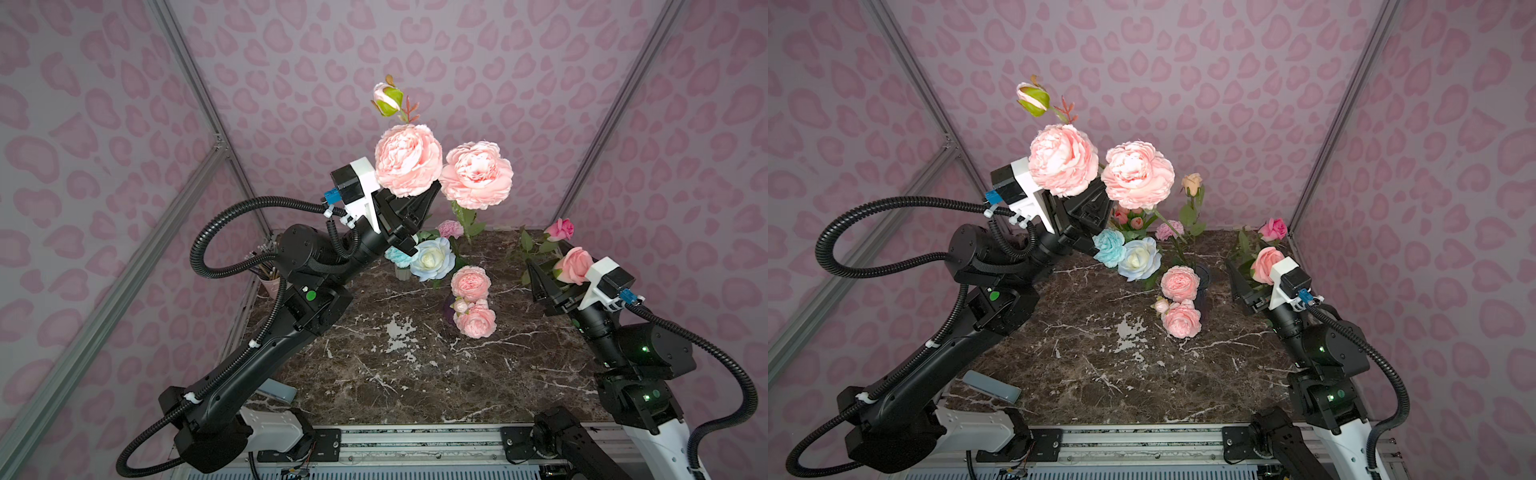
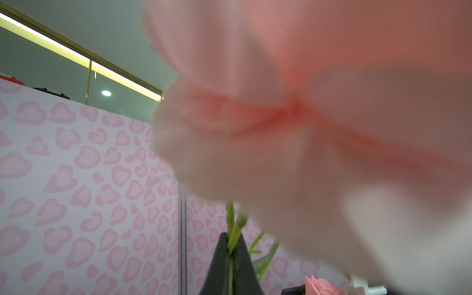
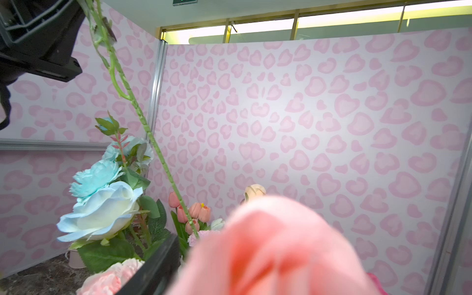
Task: Pick out pink flowers from the vase
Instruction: Pick up the flower from the vase, then adjust the flower in the vase.
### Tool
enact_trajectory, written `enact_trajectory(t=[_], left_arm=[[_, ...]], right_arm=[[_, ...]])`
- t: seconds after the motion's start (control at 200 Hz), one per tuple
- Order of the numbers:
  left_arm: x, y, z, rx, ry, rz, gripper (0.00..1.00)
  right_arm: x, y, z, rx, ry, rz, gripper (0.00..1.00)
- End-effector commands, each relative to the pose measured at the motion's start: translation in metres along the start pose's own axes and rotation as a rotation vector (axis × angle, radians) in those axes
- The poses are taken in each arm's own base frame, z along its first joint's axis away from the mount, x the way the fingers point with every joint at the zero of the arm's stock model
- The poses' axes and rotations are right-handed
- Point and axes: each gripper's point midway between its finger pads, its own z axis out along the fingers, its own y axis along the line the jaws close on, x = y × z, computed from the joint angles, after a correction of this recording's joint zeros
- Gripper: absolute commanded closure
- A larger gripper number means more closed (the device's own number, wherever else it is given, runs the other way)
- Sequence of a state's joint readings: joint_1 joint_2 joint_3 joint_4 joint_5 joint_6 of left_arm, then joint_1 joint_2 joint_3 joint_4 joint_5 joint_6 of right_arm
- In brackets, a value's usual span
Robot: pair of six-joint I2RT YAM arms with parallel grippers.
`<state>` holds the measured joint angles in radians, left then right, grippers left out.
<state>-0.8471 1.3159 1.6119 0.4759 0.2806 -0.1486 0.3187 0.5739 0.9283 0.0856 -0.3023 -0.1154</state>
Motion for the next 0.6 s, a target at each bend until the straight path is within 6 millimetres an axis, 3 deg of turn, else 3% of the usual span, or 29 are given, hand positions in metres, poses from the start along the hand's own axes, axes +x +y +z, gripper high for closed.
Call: enact_trajectory(t=[0.0, 0.155, 0.415, 0.595], left_arm=[[-0.009, 0.000, -0.002, -0.004, -0.040, 0.017, 0.97], [0.000, 0.001, -0.003, -0.007, -0.021, 0.009, 0.97], [0.004, 0.001, -0.006, -0.012, -0.007, 0.022, 0.97], [0.002, 0.001, -0.008, -0.018, -0.003, 0.039, 0.97]], right_arm=[[0.024, 0.015, -0.007, -0.073, 0.089, 0.052, 0.29], [0.038, 0.024, -0.025, -0.093, 0.108, 0.107, 0.29], [0.031, 0.020, -0.049, -0.041, 0.112, 0.124, 0.21], [0.010, 0.010, -0.072, 0.034, 0.062, 0.155, 0.21]])
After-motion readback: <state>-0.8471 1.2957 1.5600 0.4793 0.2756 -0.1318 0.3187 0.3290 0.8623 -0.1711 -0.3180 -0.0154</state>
